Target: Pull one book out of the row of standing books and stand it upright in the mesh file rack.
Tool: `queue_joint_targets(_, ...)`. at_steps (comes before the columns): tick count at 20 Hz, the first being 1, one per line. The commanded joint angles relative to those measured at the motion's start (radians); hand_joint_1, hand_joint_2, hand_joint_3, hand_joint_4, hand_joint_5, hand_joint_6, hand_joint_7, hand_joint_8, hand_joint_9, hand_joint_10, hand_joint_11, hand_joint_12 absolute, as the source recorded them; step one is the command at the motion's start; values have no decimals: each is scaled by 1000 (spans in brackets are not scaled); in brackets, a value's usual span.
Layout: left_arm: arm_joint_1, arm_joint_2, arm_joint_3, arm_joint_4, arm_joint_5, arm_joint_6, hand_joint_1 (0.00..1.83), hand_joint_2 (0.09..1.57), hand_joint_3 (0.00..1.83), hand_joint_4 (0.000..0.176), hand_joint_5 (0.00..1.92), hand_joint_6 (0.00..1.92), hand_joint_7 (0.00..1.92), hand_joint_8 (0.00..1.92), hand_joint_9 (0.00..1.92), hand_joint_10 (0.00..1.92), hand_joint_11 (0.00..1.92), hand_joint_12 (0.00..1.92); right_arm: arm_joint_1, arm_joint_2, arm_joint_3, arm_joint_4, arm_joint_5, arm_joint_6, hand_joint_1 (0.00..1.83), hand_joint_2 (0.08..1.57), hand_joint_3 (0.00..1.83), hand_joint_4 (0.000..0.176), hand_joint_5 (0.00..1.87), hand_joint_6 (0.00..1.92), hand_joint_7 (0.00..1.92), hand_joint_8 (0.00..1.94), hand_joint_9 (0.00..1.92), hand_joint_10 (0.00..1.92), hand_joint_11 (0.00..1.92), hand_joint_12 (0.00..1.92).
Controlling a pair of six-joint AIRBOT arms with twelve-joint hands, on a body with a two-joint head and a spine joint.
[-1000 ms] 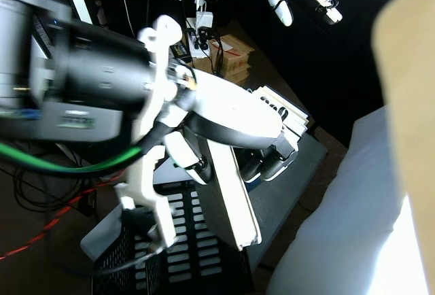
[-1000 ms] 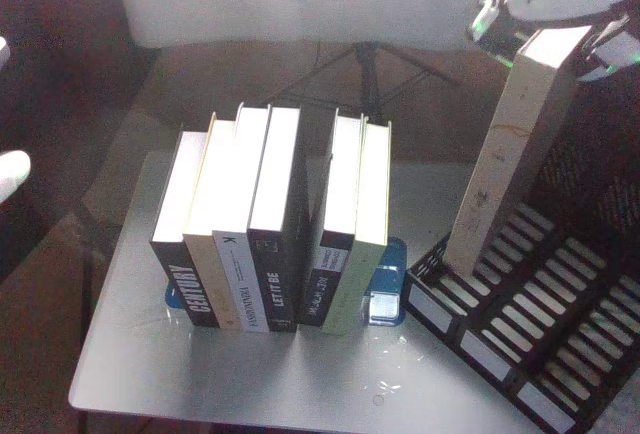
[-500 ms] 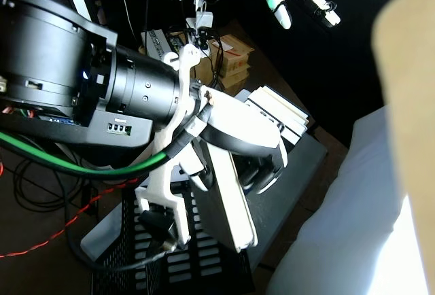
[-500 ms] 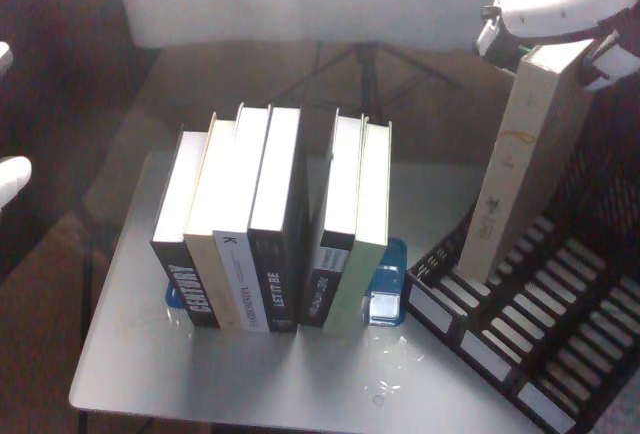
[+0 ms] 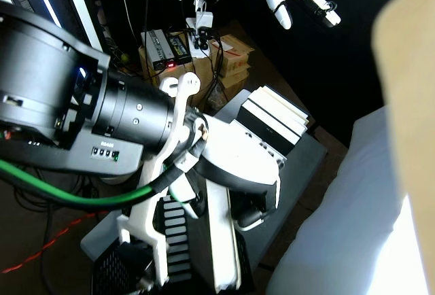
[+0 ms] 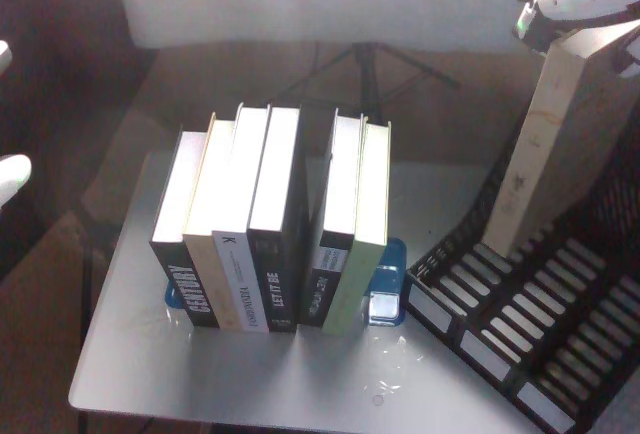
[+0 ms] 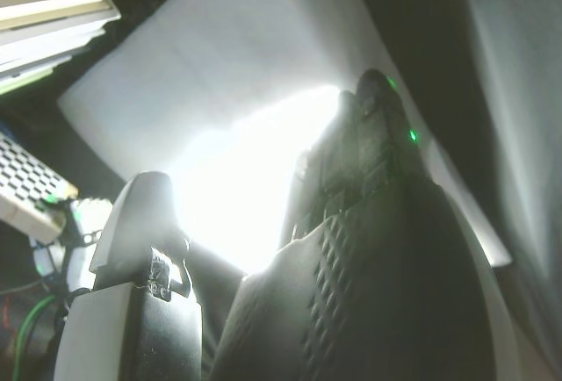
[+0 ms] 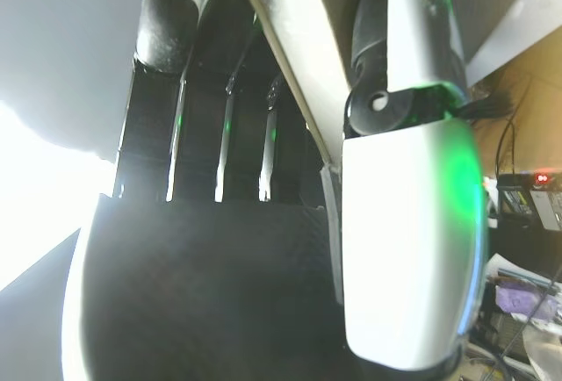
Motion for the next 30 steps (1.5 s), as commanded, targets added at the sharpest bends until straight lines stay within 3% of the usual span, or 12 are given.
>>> queue_joint_targets(1,-7,0,9,-12,-130,-5,564,1403,1,48,51,1,0,0,0,0,0,0,19,12,8,-26,-87,8,1358,1191,0,0,729,1156,830,1214,850,1472,709,1681)
queue_joint_targets(6,-7,-2,12,-11,-132,-7,565,1405,1,35,60,4,0,0,0,0,0,0,25,-3,31,-43,-87,17,1252,1219,0,0,733,1141,841,1430,894,1533,830,1795)
queue_joint_targets(8,-7,-4,14,-11,-132,-10,571,1406,1,40,60,3,0,0,0,0,0,0,26,-7,31,-63,-87,17,1344,1212,0,0,736,1215,774,1295,789,1527,645,1756)
queue_joint_targets(10,-7,-5,16,-11,-133,-12,568,1404,0,51,49,0,0,0,0,0,0,0,26,-7,35,-81,-84,26,1250,1216,0,0,774,1086,823,1465,827,1595,783,1869)
queue_joint_targets(15,-7,-7,17,-11,-133,-12,561,1405,1,59,47,0,0,0,0,0,0,0,25,-2,39,-110,-78,60,1321,1218,0,0,766,1093,771,1396,769,1598,715,1871)
queue_joint_targets(18,-7,-7,17,-11,-133,-12,494,1417,6,53,43,0,0,0,0,0,0,0,25,0,40,-117,-78,65,1229,1215,0,0,799,1023,830,1529,907,1702,884,1921)
queue_joint_targets(21,-7,-8,18,-11,-134,-12,510,1410,1,49,47,2,0,0,0,0,0,0,19,-2,48,-119,-79,77,1357,1182,0,0,851,932,829,1290,849,1558,779,1856)
queue_joint_targets(23,-7,-9,19,-11,-135,-13,511,1413,2,46,44,0,0,0,0,0,0,0,11,-8,55,-120,-78,80,1263,1189,1,0,838,976,867,1414,908,1562,856,1854)
queue_joint_targets(26,-7,-9,20,-11,-134,-13,523,1411,0,47,48,2,0,0,0,0,0,0,-4,-11,66,-121,-79,90,1363,1178,0,0,838,947,840,1276,861,1513,813,1793)
queue_joint_targets(28,-7,-11,21,-11,-133,-13,525,1411,0,52,37,0,0,0,0,0,0,0,-12,-14,74,-122,-79,98,1225,1227,3,0,775,1045,809,1562,959,1739,990,1914)
queue_joint_targets(29,-7,-11,21,-11,-133,-13,520,1411,0,49,39,1,0,0,0,0,0,0,-18,-18,82,-123,-79,108,1333,1202,0,0,811,946,804,1390,860,1628,889,1871)
queue_joint_targets(30,-7,-12,22,-11,-133,-13,519,1412,0,49,39,1,0,0,0,0,0,0,-23,-22,88,-124,-79,111,1347,1204,2,0,763,1096,791,1321,804,1561,776,1796)
